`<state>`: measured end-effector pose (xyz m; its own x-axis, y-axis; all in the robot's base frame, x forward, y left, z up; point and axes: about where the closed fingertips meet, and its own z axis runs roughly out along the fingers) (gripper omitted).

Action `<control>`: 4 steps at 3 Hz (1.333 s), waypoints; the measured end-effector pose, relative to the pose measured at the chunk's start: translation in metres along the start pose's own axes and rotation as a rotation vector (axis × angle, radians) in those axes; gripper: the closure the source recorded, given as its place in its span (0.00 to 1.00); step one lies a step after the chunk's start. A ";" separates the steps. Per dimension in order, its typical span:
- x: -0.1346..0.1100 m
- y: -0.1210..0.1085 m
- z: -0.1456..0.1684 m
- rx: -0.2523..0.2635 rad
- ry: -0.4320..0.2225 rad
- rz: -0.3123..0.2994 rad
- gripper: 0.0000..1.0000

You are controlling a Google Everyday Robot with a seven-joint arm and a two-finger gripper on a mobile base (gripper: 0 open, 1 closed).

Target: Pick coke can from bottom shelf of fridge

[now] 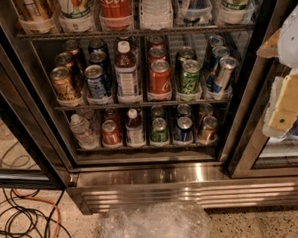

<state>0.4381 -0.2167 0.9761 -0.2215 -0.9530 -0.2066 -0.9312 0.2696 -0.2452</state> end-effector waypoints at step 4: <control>-0.024 0.037 0.051 -0.035 -0.210 0.193 0.00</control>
Offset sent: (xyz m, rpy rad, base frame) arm -0.0030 -0.0018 0.0081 -0.0109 -0.0553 -0.0329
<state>0.4235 -0.1761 0.9233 -0.3341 -0.8339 -0.4392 -0.8880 0.4347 -0.1499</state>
